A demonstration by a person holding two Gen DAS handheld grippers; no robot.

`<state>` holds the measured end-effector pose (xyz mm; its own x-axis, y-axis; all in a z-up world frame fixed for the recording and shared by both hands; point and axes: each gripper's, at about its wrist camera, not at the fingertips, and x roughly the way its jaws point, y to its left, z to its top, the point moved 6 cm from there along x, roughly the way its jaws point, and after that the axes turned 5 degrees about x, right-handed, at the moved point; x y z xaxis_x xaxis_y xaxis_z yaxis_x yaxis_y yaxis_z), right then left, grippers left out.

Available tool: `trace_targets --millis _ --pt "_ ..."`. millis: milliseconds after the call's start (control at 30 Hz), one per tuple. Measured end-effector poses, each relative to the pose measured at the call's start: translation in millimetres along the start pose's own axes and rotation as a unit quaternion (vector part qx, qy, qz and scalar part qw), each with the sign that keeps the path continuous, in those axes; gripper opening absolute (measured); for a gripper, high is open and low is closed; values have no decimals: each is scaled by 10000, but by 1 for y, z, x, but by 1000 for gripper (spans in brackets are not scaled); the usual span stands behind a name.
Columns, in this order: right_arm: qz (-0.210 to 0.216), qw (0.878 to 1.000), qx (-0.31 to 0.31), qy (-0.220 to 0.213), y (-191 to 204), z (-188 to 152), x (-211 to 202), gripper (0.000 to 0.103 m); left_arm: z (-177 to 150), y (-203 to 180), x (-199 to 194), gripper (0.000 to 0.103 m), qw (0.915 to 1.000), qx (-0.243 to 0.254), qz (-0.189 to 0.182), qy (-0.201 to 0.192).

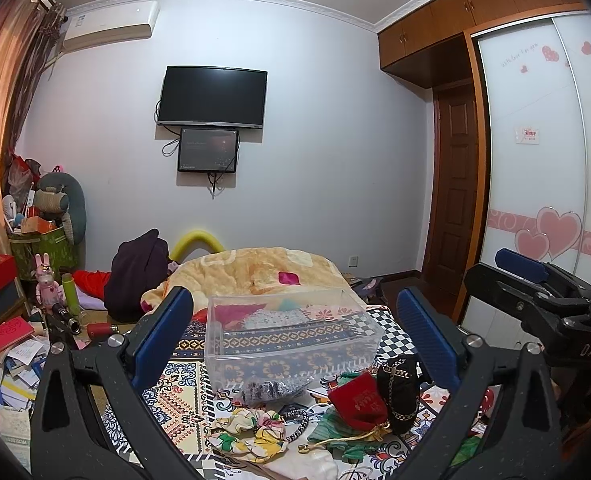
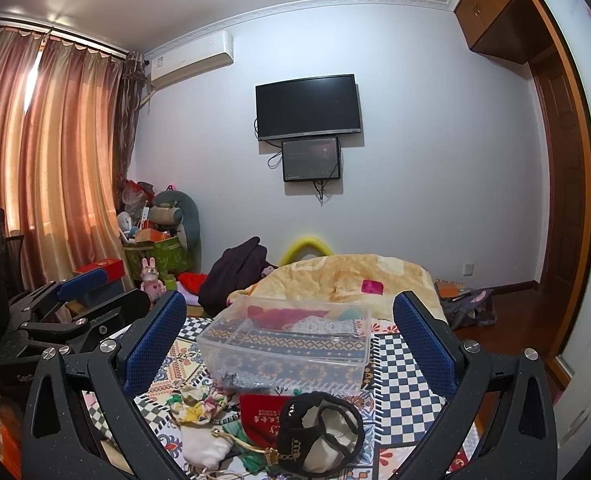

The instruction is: Organize soft objects

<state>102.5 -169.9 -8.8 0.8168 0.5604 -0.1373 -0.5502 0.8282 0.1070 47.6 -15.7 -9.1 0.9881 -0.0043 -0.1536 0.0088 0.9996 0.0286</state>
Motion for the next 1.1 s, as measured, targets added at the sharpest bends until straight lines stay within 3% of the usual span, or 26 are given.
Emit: trace_targets --millis 767,900,1100 --pt "-37 10000 -55 -35 1 -1 2 103 -3 3 3 103 10000 -18 61 55" --pt "-139 9998 -57 156 -6 -12 9 103 -17 7 12 103 9996 -30 50 267" --pt "-191 9963 36 843 -20 -50 30 103 -57 18 38 103 9956 -146 112 914"
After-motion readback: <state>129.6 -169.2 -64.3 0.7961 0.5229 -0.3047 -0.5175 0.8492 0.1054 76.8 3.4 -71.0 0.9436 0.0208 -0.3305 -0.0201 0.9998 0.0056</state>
